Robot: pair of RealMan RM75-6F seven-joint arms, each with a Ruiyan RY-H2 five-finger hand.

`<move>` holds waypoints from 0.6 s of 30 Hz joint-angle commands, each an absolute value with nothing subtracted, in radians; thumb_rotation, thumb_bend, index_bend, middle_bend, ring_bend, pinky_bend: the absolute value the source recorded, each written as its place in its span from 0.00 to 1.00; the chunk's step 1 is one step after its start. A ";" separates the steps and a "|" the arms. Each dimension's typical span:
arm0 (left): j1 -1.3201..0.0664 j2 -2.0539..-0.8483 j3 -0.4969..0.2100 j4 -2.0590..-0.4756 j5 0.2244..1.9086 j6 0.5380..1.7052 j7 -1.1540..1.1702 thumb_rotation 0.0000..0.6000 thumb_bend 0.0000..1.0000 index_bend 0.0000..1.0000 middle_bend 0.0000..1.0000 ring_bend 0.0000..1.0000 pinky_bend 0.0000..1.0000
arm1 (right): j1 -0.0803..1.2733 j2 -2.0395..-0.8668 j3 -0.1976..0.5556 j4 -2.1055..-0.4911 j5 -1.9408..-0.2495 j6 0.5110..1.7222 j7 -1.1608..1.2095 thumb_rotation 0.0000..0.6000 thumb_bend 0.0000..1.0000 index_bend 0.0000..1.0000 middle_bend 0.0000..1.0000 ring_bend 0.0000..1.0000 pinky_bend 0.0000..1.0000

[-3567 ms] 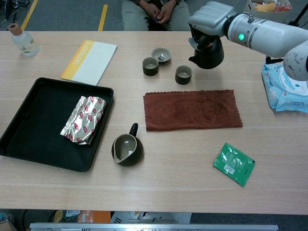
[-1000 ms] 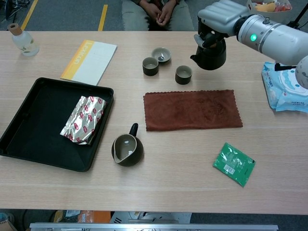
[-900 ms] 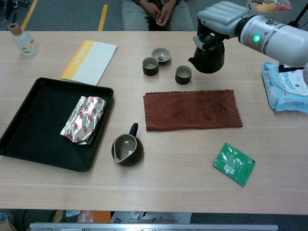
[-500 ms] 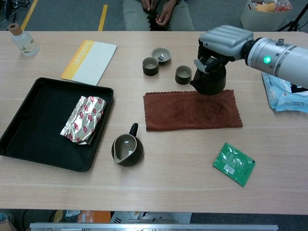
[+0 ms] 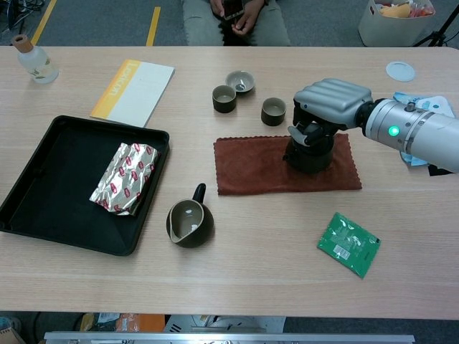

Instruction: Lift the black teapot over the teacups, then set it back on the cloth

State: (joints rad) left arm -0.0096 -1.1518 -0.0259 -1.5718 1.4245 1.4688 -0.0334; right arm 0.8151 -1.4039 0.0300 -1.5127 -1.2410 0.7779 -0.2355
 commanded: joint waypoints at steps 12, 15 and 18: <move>-0.003 -1.151 -0.022 -1.557 1.421 1.466 -0.054 1.00 0.25 0.15 0.19 0.10 0.07 | 0.797 -1.469 0.014 -1.463 -1.237 0.766 -0.252 0.68 0.55 0.89 0.82 0.76 0.33; -0.004 -1.152 -0.023 -1.556 1.422 1.467 -0.055 1.00 0.25 0.15 0.19 0.10 0.07 | 0.794 -1.474 0.015 -1.458 -1.237 0.766 -0.253 0.68 0.55 0.88 0.81 0.75 0.33; -0.004 -1.152 -0.023 -1.555 1.423 1.467 -0.053 1.00 0.25 0.15 0.20 0.10 0.07 | 0.793 -1.475 0.014 -1.456 -1.236 0.762 -0.256 0.68 0.55 0.87 0.80 0.74 0.33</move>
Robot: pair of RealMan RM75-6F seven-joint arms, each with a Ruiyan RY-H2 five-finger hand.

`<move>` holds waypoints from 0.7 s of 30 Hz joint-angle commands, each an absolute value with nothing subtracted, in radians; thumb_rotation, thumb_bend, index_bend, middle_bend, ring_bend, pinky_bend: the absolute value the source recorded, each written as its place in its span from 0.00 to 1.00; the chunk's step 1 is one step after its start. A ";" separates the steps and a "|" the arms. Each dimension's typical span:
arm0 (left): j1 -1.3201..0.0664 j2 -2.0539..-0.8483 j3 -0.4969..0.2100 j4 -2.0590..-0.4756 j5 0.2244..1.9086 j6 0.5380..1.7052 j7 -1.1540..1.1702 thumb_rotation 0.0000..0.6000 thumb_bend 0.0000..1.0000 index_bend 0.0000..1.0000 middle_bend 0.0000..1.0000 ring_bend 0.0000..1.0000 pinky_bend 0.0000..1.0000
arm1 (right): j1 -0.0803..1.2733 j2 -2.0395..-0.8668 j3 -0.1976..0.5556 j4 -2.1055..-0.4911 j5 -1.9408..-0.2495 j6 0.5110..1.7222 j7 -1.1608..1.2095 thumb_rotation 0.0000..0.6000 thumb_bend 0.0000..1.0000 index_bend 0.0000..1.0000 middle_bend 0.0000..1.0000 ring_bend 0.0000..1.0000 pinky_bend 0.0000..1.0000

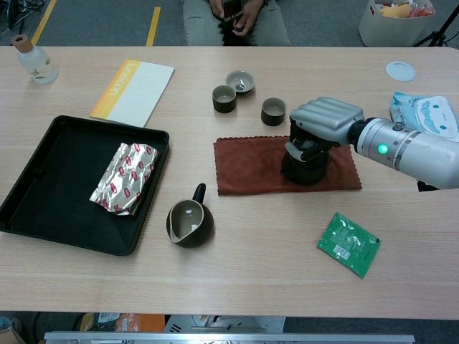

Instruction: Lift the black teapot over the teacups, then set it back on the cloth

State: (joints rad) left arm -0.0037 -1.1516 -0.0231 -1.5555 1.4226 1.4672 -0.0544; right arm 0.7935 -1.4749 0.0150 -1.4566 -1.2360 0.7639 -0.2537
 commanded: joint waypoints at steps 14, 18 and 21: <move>-0.008 -1.155 -0.024 -1.556 1.420 1.460 -0.044 1.00 0.25 0.15 0.21 0.10 0.07 | 0.789 -1.453 0.016 -1.463 -1.242 0.750 -0.249 0.68 0.44 0.74 0.67 0.63 0.32; -0.009 -1.157 -0.024 -1.558 1.421 1.459 -0.040 1.00 0.25 0.15 0.21 0.10 0.07 | 0.786 -1.453 0.017 -1.457 -1.244 0.749 -0.244 0.67 0.42 0.72 0.65 0.61 0.32; -0.010 -1.156 -0.024 -1.560 1.420 1.457 -0.035 1.00 0.25 0.15 0.21 0.10 0.07 | 0.784 -1.454 0.016 -1.454 -1.248 0.747 -0.237 0.67 0.41 0.70 0.63 0.59 0.32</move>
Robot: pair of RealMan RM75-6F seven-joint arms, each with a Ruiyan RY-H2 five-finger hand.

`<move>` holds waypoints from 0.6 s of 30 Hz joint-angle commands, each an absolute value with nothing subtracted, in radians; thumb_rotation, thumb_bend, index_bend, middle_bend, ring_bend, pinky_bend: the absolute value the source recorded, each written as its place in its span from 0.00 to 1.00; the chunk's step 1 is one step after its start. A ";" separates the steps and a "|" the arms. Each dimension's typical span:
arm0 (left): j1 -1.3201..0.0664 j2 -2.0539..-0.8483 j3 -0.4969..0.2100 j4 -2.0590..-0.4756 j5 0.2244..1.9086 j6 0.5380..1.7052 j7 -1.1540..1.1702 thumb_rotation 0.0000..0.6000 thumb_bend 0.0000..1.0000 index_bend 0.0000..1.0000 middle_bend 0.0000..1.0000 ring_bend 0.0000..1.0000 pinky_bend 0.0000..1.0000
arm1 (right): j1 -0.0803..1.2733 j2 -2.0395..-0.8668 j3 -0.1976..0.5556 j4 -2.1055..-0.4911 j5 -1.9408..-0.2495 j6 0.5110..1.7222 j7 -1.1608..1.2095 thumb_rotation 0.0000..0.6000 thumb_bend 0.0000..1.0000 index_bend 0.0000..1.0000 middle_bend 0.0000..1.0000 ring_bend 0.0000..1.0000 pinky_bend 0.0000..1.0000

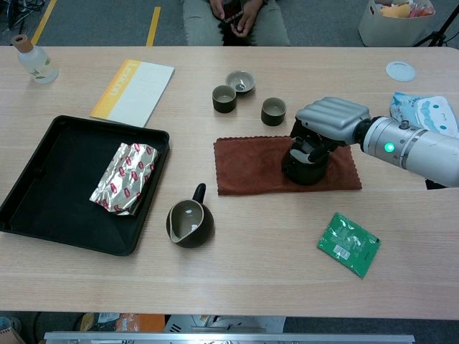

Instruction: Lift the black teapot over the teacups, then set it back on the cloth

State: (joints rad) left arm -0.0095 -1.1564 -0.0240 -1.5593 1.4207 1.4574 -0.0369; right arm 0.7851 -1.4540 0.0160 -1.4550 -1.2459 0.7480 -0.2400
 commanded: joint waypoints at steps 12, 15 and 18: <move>-0.013 -1.154 -0.026 -1.567 1.418 1.454 -0.025 1.00 0.25 0.15 0.22 0.10 0.07 | 0.779 -1.444 0.030 -1.451 -1.279 0.765 -0.203 0.63 0.41 0.58 0.52 0.46 0.29; -0.014 -1.153 -0.026 -1.567 1.418 1.454 -0.024 1.00 0.25 0.15 0.22 0.10 0.07 | 0.777 -1.440 0.032 -1.453 -1.285 0.770 -0.203 0.62 0.41 0.54 0.48 0.43 0.28; -0.014 -1.152 -0.028 -1.568 1.419 1.456 -0.024 1.00 0.25 0.15 0.22 0.10 0.07 | 0.774 -1.436 0.034 -1.458 -1.293 0.781 -0.207 0.61 0.41 0.46 0.42 0.36 0.23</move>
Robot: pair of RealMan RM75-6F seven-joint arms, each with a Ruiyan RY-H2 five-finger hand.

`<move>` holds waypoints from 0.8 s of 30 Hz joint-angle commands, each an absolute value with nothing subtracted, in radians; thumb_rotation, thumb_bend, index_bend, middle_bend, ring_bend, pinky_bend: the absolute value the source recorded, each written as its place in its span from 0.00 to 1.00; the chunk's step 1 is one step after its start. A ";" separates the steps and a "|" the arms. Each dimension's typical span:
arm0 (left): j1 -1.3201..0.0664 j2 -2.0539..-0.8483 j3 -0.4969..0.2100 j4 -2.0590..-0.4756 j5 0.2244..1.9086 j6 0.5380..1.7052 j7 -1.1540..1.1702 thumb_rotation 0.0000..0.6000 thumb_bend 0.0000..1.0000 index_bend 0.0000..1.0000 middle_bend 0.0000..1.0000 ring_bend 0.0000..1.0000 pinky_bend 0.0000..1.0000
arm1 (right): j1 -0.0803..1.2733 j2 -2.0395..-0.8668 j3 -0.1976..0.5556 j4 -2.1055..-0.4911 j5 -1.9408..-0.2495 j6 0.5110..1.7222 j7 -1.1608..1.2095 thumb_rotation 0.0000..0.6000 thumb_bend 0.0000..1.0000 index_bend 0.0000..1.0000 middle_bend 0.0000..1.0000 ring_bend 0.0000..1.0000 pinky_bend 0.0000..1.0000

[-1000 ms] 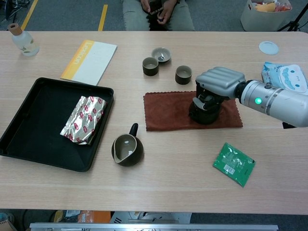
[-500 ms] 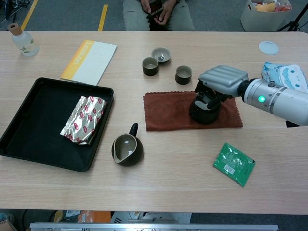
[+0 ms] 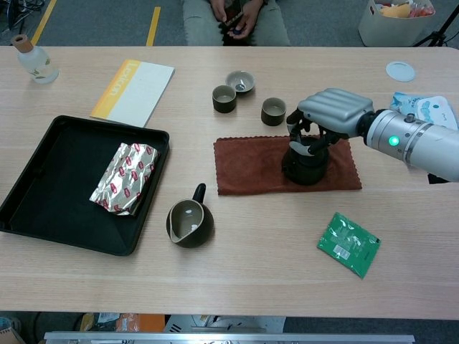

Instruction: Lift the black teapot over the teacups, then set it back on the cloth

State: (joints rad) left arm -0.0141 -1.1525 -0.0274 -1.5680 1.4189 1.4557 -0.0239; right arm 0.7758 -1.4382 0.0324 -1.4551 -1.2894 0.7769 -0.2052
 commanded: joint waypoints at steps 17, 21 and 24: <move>-0.025 -1.132 -0.039 -1.586 1.438 1.470 -0.020 1.00 0.25 0.15 0.22 0.10 0.07 | 0.703 -1.416 0.069 -1.506 -1.269 0.951 -0.300 0.95 0.41 0.33 0.27 0.19 0.13; -0.030 -1.130 -0.038 -1.585 1.460 1.478 -0.025 1.00 0.25 0.15 0.22 0.10 0.07 | 0.646 -1.391 0.078 -1.542 -1.254 1.058 -0.344 1.00 0.41 0.33 0.29 0.20 0.13; -0.035 -1.129 -0.038 -1.586 1.477 1.485 -0.029 1.00 0.25 0.15 0.22 0.10 0.07 | 0.600 -1.355 0.077 -1.585 -1.248 1.129 -0.364 1.00 0.41 0.33 0.30 0.20 0.13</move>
State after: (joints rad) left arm -0.0328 -1.1298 -0.0376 -1.5856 1.4731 1.4825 -0.0271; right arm 0.6370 -1.3828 0.0736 -1.5516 -1.2586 1.0830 -0.3405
